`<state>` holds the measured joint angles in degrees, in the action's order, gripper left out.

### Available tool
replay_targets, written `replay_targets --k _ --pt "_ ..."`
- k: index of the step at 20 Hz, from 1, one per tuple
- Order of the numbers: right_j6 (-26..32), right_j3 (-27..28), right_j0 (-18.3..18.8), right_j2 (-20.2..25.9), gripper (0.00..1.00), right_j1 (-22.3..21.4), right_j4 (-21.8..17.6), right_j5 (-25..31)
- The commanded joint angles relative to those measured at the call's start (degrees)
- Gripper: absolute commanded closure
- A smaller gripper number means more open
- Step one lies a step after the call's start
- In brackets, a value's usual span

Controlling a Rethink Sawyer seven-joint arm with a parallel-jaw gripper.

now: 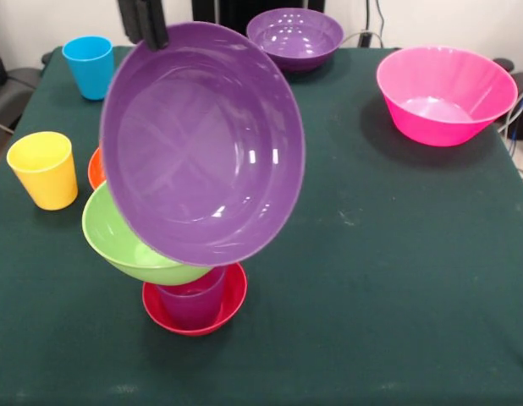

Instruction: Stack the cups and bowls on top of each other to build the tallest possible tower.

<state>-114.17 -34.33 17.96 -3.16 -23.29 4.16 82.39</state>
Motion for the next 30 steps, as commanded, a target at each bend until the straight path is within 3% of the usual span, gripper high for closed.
replay_targets --k 1,9,19,30 --pt "17.63 -2.33 0.72 5.09 1.0 -1.91 -3.43 5.17" --pt "15.92 -5.38 0.13 5.02 1.0 -2.11 -3.12 0.84" --pt "14.9 -2.81 -0.68 4.92 1.0 -1.06 -3.54 1.92" --pt "14.62 -7.08 -0.45 5.24 1.0 -1.16 -3.4 -4.34"
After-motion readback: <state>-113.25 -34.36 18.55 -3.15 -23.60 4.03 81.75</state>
